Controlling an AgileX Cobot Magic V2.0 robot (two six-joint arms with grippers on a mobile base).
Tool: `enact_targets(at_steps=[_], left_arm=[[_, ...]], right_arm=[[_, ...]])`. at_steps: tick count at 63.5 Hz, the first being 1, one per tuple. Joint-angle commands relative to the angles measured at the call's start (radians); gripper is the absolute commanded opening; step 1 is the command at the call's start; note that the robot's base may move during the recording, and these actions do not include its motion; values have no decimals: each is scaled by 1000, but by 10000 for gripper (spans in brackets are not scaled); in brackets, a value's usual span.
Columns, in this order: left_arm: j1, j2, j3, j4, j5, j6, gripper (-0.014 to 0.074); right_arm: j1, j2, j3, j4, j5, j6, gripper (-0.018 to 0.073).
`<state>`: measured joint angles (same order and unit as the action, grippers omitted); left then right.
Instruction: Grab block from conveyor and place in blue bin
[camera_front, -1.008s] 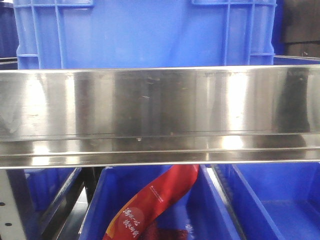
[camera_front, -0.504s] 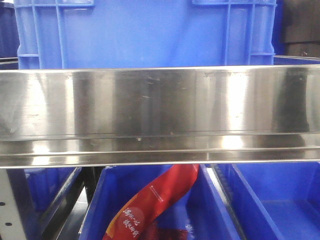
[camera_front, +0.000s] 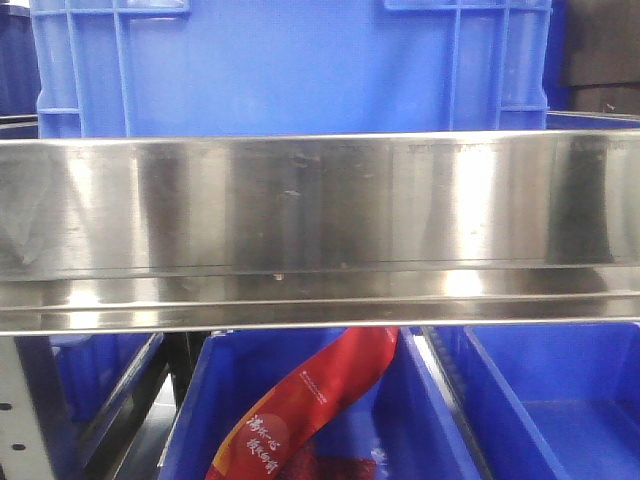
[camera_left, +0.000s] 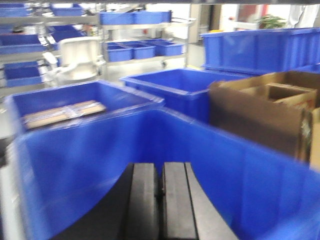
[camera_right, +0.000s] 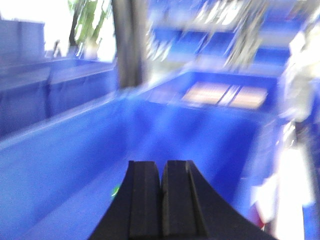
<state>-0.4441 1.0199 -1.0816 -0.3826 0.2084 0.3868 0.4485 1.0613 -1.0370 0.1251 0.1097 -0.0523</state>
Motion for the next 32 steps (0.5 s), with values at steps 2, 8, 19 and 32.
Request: enact_targets(at_steps=[2, 8, 19, 32], left_arm=[[32, -125, 113, -15, 39, 1, -111], [54, -269, 251, -15, 50, 1, -111], [112, -504, 469, -15, 39, 1, -111], [189, -733, 645, -15, 39, 1, -111]], right_arm=[[-32, -93, 94, 2, -23, -3, -168], [-58, -205, 205, 2, -37, -3, -168], [-99, -379, 433, -21, -91, -3, -168], [-107, -581, 665, -16, -70, -3, -168]])
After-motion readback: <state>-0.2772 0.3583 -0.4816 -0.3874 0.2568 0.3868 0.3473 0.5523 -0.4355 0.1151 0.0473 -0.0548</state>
